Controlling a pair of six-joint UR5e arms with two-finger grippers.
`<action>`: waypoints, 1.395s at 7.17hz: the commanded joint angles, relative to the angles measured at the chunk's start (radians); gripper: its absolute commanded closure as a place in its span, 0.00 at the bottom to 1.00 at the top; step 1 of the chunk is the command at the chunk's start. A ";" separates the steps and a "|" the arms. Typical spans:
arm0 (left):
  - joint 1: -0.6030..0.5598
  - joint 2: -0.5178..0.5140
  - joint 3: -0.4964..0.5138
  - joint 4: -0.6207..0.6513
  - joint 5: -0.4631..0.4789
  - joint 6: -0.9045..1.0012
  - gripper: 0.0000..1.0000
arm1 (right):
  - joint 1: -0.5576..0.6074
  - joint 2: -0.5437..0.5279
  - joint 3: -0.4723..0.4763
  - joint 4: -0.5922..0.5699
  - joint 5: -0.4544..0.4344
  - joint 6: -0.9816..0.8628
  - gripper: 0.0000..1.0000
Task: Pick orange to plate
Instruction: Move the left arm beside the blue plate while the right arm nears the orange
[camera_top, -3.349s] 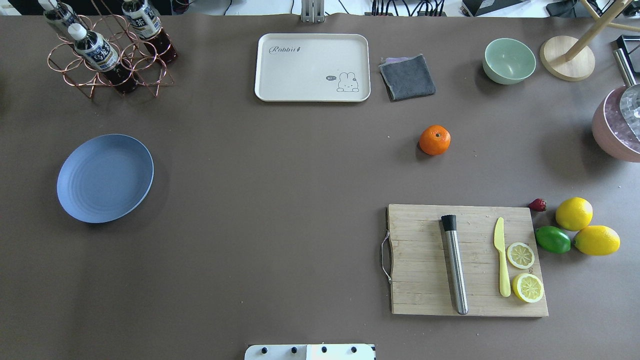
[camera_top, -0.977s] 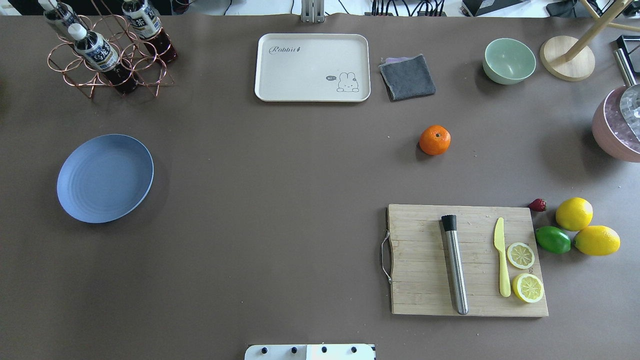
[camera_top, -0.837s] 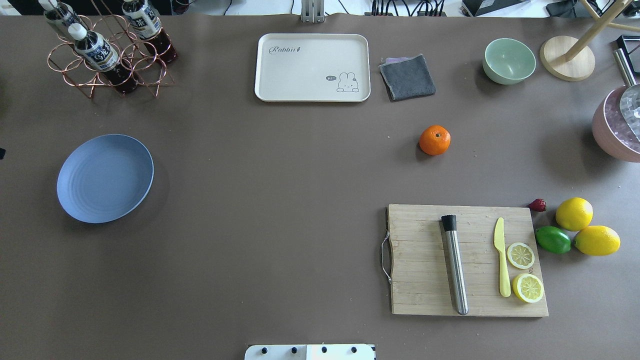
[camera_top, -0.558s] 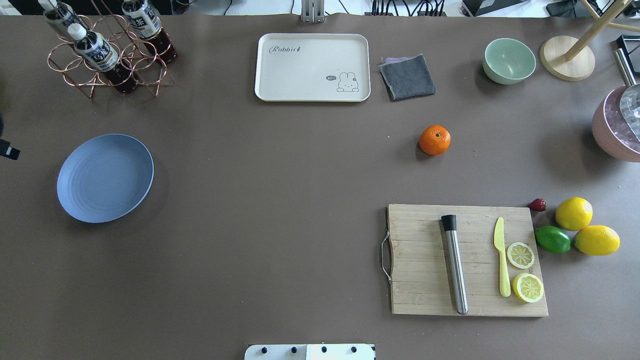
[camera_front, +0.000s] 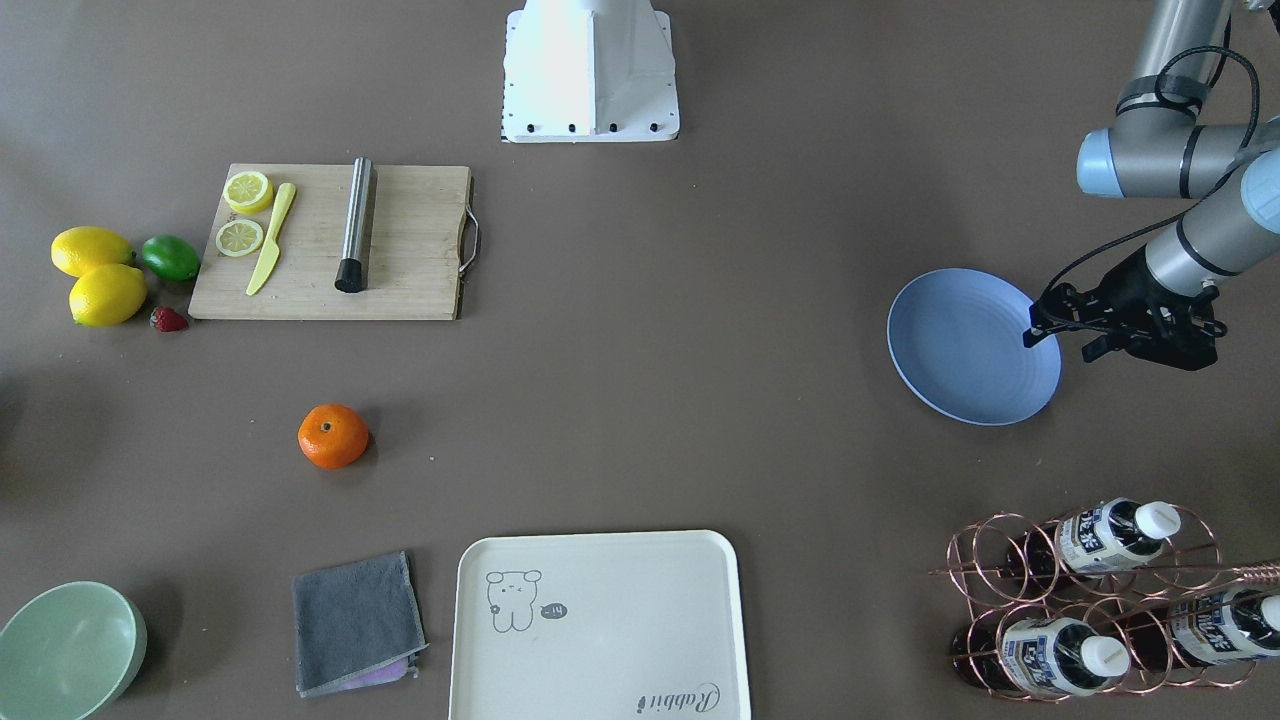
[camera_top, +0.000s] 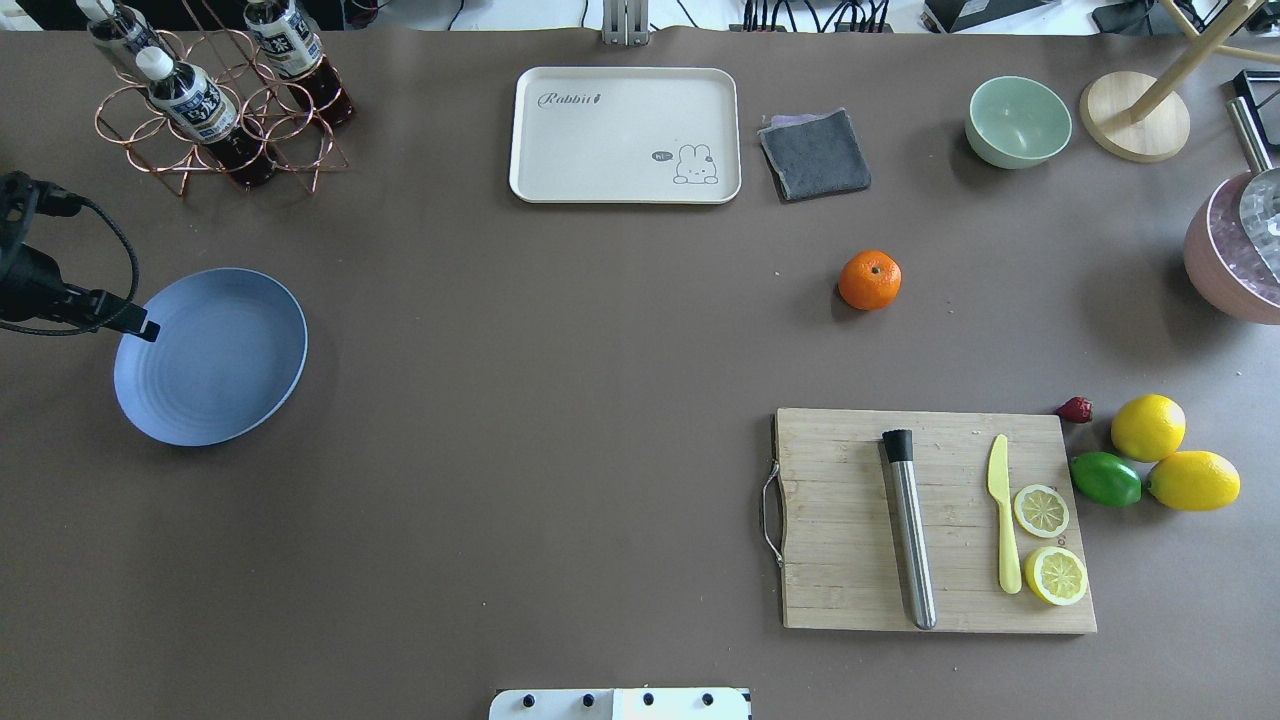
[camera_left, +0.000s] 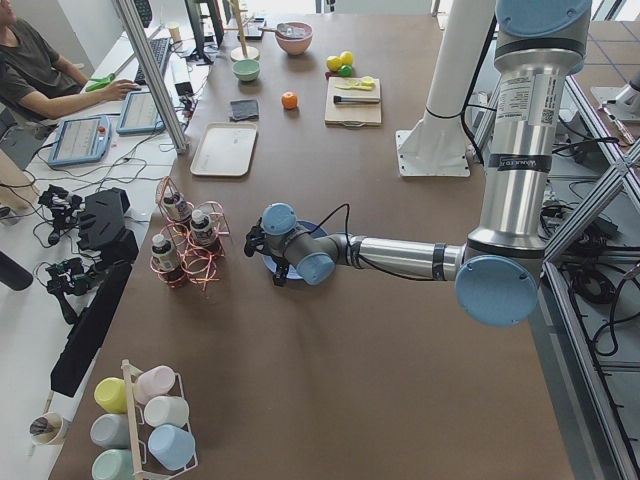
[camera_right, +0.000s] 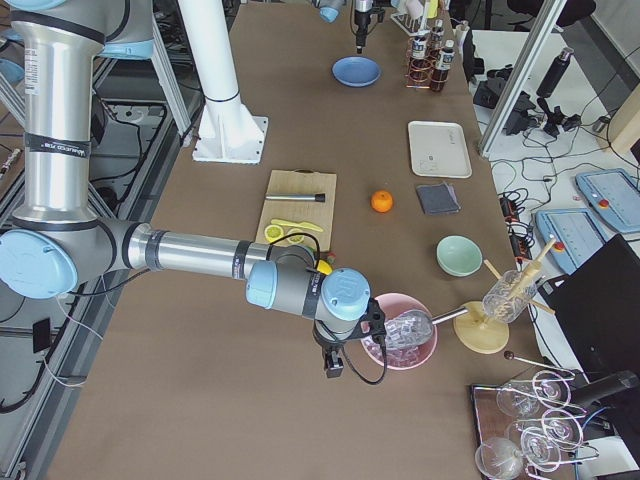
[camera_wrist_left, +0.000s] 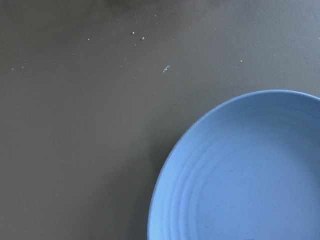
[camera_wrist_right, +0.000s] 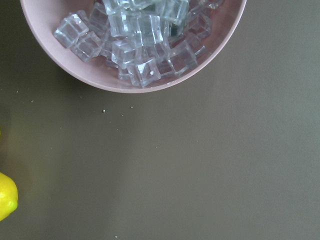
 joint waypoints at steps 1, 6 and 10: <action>0.047 -0.006 0.014 -0.005 0.064 -0.004 0.20 | -0.002 0.005 -0.001 -0.001 0.000 0.001 0.00; 0.047 -0.004 0.025 -0.001 0.061 -0.013 1.00 | -0.007 0.017 0.006 0.001 0.000 0.004 0.00; 0.046 -0.090 -0.065 0.066 -0.001 -0.250 1.00 | -0.048 0.109 0.012 0.003 0.069 0.111 0.00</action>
